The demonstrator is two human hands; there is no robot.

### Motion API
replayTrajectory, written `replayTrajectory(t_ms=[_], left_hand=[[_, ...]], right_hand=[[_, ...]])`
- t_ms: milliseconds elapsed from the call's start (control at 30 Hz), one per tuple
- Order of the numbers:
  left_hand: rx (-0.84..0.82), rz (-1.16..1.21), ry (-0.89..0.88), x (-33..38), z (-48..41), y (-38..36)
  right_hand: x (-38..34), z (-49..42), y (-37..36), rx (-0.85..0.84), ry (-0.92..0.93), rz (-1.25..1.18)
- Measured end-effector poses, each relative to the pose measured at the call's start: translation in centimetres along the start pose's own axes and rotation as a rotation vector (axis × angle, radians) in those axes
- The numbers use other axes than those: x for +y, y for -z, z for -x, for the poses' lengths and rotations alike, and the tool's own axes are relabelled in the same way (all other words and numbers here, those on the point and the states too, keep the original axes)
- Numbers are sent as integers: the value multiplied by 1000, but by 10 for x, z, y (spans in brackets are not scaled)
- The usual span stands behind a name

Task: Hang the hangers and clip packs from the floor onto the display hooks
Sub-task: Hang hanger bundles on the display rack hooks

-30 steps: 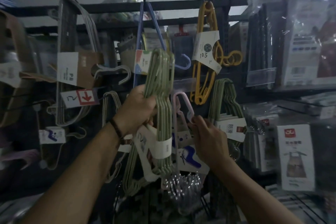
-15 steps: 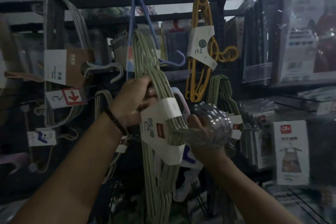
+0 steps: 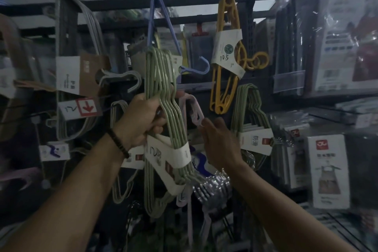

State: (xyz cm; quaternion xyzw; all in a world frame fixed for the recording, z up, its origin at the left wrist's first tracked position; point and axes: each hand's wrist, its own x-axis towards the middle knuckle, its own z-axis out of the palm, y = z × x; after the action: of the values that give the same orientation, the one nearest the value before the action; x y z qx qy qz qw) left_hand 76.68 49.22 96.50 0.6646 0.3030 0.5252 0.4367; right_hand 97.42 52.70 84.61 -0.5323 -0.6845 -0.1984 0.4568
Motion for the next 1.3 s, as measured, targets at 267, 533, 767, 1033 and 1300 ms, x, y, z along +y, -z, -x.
replayTrajectory(t_ms=[267, 533, 767, 1033, 1300], left_hand=[[120, -29, 74, -35, 19, -10], [150, -40, -62, -100, 62, -51], [93, -115, -174, -99, 47, -129], [136, -52, -77, -107, -6, -198], [241, -199, -277, -77, -40, -211]], right_hand=[[8, -20, -6, -124, -93, -5], [15, 2, 74, -177, -313, -560], [49, 41, 145, -433, -467, -1013], [84, 37, 154, -271, -125, 6], [128, 37, 134, -187, -178, 104]])
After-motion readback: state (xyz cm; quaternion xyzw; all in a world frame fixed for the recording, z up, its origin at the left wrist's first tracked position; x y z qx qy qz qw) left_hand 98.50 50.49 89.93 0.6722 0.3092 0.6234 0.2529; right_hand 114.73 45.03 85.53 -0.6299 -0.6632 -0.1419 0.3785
